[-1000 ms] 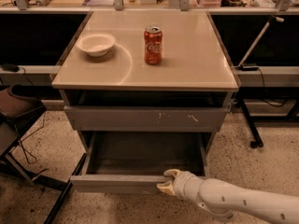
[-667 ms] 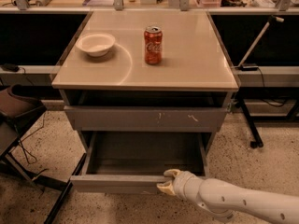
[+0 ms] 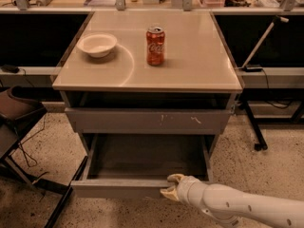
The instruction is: Open middle drawer
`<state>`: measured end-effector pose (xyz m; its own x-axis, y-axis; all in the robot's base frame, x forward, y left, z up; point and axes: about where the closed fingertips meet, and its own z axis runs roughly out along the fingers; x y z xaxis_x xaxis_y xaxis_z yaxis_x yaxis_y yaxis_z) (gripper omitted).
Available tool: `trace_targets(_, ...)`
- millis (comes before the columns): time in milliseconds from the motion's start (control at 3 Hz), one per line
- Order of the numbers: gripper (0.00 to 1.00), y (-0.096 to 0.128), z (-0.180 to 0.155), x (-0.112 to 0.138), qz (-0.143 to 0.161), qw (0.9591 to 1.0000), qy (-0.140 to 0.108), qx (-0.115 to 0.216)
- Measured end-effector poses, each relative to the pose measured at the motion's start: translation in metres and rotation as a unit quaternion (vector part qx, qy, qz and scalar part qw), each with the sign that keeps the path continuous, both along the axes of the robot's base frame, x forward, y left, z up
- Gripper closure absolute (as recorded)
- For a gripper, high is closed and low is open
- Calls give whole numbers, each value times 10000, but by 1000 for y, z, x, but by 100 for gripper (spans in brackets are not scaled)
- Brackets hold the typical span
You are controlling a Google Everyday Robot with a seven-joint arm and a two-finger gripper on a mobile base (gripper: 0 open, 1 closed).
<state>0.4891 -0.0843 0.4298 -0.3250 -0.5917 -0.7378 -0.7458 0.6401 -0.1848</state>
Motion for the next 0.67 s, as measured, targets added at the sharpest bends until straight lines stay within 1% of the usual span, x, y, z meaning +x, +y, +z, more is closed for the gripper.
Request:
trace_targets(333, 100, 0, 2, 0, 0, 10000, 0, 0)
trace_targets(667, 100, -2, 0, -8, 12, 10000, -18, -20)
